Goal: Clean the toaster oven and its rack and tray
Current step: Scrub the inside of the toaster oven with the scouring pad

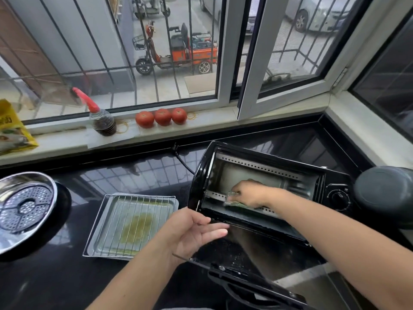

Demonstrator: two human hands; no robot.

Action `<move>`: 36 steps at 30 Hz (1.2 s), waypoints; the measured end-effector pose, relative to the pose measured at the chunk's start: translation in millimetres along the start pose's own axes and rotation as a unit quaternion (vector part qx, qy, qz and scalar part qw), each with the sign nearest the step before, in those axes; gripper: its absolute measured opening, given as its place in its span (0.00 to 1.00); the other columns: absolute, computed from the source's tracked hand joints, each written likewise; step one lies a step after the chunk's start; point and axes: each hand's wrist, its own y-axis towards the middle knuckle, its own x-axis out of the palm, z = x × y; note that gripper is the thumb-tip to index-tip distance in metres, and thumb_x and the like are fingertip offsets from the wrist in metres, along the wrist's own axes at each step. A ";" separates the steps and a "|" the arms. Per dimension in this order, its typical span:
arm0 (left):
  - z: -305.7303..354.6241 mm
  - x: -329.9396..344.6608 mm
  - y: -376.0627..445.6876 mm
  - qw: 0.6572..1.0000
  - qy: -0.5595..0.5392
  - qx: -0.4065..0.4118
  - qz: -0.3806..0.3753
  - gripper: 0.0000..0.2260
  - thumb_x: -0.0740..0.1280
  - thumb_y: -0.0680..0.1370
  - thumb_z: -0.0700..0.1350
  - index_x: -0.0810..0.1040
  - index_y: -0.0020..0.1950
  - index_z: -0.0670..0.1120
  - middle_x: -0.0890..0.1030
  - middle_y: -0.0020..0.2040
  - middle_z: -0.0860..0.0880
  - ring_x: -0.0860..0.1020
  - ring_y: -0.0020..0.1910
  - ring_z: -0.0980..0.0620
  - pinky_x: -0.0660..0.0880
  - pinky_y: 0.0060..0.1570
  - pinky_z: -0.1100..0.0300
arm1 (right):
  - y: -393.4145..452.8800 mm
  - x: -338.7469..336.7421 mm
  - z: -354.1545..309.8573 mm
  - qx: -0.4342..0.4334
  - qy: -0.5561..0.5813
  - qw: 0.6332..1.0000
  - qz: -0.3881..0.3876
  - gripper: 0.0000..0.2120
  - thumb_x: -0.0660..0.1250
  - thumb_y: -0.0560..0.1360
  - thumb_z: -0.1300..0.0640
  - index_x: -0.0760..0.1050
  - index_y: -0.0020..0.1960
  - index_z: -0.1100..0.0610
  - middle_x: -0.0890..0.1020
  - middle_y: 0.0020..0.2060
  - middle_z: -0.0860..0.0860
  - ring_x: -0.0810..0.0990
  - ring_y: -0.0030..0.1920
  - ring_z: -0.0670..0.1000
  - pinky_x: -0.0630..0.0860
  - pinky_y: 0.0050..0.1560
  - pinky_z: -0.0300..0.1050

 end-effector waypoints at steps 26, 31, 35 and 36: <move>-3.3 -1.7 4.0 1.000 0.008 -0.010 0.012 0.33 0.55 0.80 0.25 0.46 0.83 0.38 0.63 0.74 0.25 0.85 0.44 0.30 0.83 0.29 0.48 | -48.8 -15.6 52.5 0.091 -0.163 0.978 -0.088 0.23 0.65 0.79 0.44 0.76 0.64 0.61 0.81 0.56 0.56 0.80 0.54 0.58 0.78 0.55 0.51; -2.3 -3.5 1.8 1.000 0.023 -0.002 0.006 0.30 0.54 0.80 0.25 0.49 0.81 0.34 0.70 0.67 0.21 0.81 0.55 0.28 0.83 0.29 0.46 | -45.9 -8.4 36.7 0.063 -0.114 0.992 -0.006 0.21 0.64 0.75 0.68 0.77 0.66 0.56 0.82 0.52 0.52 0.80 0.49 0.55 0.79 0.46 0.45; -1.1 3.4 -3.7 0.998 0.058 -0.028 -0.005 0.12 0.55 0.80 0.27 0.66 0.63 0.32 0.79 0.57 0.23 0.84 0.51 0.32 0.84 0.35 0.46 | -31.9 4.1 11.3 0.056 0.098 0.982 0.150 0.18 0.69 0.77 0.56 0.77 0.67 0.52 0.80 0.63 0.53 0.79 0.57 0.54 0.75 0.58 0.42; 0.0 2.0 -3.3 0.997 0.071 -0.038 -0.001 0.11 0.56 0.80 0.27 0.67 0.62 0.34 0.80 0.57 0.25 0.86 0.48 0.34 0.85 0.34 0.50 | -27.6 6.6 3.8 0.068 0.145 0.971 0.176 0.19 0.70 0.77 0.55 0.76 0.67 0.53 0.80 0.62 0.54 0.79 0.58 0.55 0.75 0.58 0.43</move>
